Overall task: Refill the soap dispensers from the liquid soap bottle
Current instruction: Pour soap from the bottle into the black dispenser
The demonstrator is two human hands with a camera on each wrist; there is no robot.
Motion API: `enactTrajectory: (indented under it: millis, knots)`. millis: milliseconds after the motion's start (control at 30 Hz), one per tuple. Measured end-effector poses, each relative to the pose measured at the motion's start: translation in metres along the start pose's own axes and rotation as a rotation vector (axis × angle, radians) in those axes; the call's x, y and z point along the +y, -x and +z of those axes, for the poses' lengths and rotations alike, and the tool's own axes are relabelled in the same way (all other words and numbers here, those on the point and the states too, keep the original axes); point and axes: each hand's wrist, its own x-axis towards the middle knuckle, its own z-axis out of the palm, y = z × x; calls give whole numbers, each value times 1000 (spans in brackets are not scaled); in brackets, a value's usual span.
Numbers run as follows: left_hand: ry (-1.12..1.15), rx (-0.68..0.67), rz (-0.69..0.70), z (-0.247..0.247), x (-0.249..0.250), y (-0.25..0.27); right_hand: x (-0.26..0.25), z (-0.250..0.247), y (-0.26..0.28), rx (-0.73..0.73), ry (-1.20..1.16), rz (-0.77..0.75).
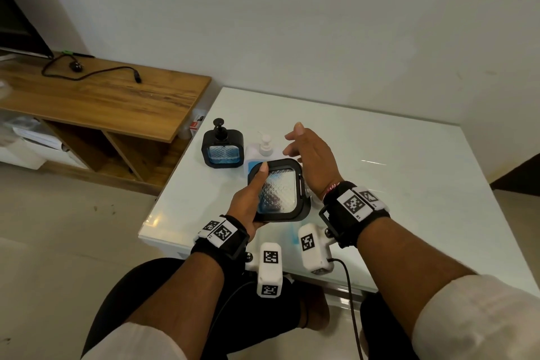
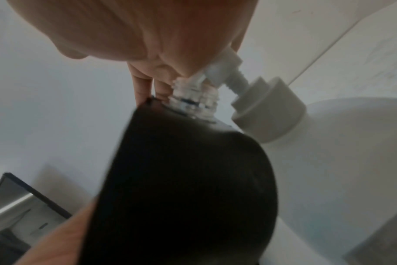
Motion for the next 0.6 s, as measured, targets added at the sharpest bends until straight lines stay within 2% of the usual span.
enactTrajectory:
  millis: [133, 333, 533, 600]
  knots:
    - [-8, -10, 5, 0, 0, 0, 3, 1, 0, -19, 63, -13]
    - [-5, -10, 2, -1, -1, -2, 2, -2, -1, 9, -24, 19]
    - [-12, -22, 14, 1, 2, 1, 7, 2, 1, -32, 145, -66]
    - [-16, -23, 19, 2, 1, 2, 5, 2, 1, -21, 123, -53]
